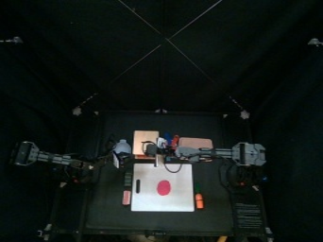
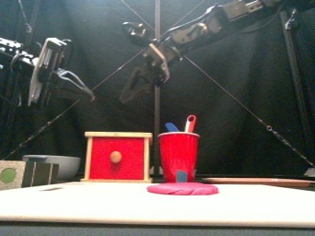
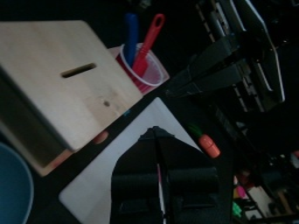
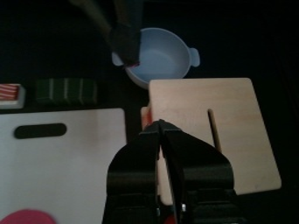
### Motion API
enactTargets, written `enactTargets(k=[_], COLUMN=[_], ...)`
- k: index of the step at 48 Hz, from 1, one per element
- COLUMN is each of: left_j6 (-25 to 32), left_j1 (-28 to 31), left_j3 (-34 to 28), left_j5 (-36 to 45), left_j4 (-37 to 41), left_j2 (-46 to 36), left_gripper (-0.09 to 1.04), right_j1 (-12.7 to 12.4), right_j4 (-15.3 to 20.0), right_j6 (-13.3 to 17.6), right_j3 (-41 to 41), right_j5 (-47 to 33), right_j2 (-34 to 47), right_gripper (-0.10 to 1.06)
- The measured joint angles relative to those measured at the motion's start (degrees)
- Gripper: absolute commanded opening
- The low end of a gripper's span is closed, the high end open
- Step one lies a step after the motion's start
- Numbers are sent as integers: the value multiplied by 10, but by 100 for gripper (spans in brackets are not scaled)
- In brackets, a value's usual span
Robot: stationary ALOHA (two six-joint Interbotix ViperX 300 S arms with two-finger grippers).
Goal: Get the cutter from the drawer then cut the dough then place the extra dough in the bowl
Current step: Open the drawer
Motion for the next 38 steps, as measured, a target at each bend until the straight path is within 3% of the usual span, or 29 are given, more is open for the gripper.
enactTargets(k=[15, 30, 38], left_j6=[-1, -2, -2], left_j1=[-59, -109, -116], left_j3=[-6, -33, -63], left_j5=[-50, -153, -168], left_j4=[-64, -115, -124], left_j2=[65, 146, 211], left_gripper=[0, 0, 4], right_j1=[-27, -33, -33], right_j4=[-25, -27, -27], right_j6=[-5, -6, -6], right_j3=[-113, -125, -120], right_j5=[106, 157, 162], right_j2=[100, 111, 112], right_gripper=[2, 2, 2])
